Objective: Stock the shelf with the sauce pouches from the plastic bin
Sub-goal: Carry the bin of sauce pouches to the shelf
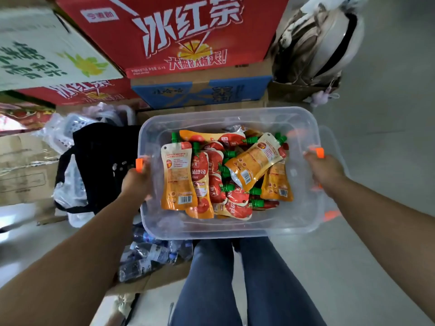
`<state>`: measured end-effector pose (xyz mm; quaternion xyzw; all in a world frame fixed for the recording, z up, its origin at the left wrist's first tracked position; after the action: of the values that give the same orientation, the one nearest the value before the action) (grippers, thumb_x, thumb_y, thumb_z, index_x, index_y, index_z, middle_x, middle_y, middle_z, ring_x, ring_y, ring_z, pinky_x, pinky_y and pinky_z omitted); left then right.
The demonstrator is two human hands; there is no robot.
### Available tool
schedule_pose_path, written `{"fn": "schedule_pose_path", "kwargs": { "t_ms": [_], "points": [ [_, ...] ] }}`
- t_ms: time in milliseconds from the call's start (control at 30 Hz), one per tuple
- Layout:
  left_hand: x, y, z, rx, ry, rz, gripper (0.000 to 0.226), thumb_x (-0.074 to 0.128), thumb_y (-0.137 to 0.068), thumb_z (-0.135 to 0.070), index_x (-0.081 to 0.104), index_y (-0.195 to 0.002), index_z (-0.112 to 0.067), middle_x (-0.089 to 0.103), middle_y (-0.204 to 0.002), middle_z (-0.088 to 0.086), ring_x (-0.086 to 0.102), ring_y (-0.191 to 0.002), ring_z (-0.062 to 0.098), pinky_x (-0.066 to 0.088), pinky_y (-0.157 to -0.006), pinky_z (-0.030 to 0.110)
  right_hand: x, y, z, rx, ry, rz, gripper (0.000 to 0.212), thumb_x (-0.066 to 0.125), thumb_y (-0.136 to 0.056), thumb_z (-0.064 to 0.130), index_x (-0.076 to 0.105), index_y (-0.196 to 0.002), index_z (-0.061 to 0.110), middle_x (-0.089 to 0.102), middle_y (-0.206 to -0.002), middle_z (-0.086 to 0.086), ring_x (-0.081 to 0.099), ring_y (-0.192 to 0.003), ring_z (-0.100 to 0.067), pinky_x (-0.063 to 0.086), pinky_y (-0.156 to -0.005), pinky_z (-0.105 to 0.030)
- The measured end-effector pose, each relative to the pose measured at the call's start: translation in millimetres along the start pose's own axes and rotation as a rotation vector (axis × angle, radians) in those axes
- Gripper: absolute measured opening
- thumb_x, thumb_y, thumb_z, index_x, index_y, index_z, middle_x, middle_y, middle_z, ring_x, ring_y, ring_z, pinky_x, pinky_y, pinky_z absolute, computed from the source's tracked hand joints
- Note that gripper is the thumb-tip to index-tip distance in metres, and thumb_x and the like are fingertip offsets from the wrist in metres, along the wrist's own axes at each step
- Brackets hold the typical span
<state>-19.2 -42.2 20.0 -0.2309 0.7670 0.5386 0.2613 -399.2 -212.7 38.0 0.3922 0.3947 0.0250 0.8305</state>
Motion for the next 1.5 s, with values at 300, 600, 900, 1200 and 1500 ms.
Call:
{"fn": "schedule_pose_path", "kwargs": {
  "t_ms": [300, 600, 900, 1200, 1500],
  "points": [
    [12.9, 104.8, 0.8, 0.146, -0.184, 0.089, 0.065, 0.032, -0.093, -0.050, 0.057, -0.102, 0.009, 0.060, -0.096, 0.030, 0.059, -0.091, 0.042, 0.045, -0.071, 0.038, -76.7, 120.6, -117.0, 0.194, -0.072, -0.141, 0.038, 0.051, -0.088, 0.042, 0.058, -0.073, 0.008, 0.058, -0.081, -0.020, 0.061, -0.088, -0.038, 0.047, -0.077, -0.039],
    [66.5, 183.2, -20.9, 0.446, -0.467, 0.342, 0.069, 0.031, -0.092, -0.054, 0.063, -0.089, 0.008, 0.064, -0.089, 0.031, 0.064, -0.087, 0.038, 0.051, -0.078, 0.039, -72.0, 266.0, -284.3, 0.570, -0.310, -0.315, 0.049, 0.050, -0.091, 0.041, 0.064, -0.095, -0.006, 0.061, -0.094, -0.029, 0.059, -0.101, -0.042, 0.043, -0.089, -0.039],
    [131.0, 267.4, -30.9, 0.739, -0.817, 0.382, 0.046, 0.038, -0.097, -0.030, 0.055, -0.115, 0.008, 0.058, -0.116, 0.031, 0.058, -0.107, 0.041, 0.048, -0.086, 0.040, -11.5, 364.0, -408.8, 0.784, -0.651, -0.371, 0.055, 0.048, -0.092, 0.042, 0.062, -0.099, -0.010, 0.059, -0.088, -0.027, 0.059, -0.095, -0.041, 0.046, -0.086, -0.043],
    [232.6, 407.6, 28.1, 1.012, -0.993, 0.456, 0.055, 0.033, -0.097, -0.040, 0.054, -0.116, 0.008, 0.056, -0.116, 0.031, 0.054, -0.108, 0.041, 0.038, -0.077, 0.033, -3.4, 453.6, -548.1, 0.900, -0.984, -0.434, 0.047, 0.047, -0.092, 0.044, 0.060, -0.100, -0.001, 0.057, -0.090, -0.018, 0.053, -0.084, -0.033, 0.042, -0.074, -0.034],
    [401.3, 599.5, 88.5, 1.333, -1.213, 0.598, 0.063, 0.034, -0.094, -0.048, 0.061, -0.091, 0.010, 0.061, -0.095, 0.033, 0.059, -0.096, 0.044, 0.049, -0.083, 0.042, -8.3, 558.1, -703.0, 1.121, -1.287, -0.704, 0.050, 0.047, -0.088, 0.051, 0.056, -0.089, 0.002, 0.055, -0.085, -0.016, 0.054, -0.085, -0.032, 0.041, -0.074, -0.035]
  ]
}}
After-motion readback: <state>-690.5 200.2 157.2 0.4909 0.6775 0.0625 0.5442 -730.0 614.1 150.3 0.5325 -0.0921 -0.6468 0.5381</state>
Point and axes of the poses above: each hand's wrist, its own y-axis away from the middle knuckle, its own x-axis out of the palm, z = x × y, the point moved 4 cm from there along -y, towards the middle knuckle
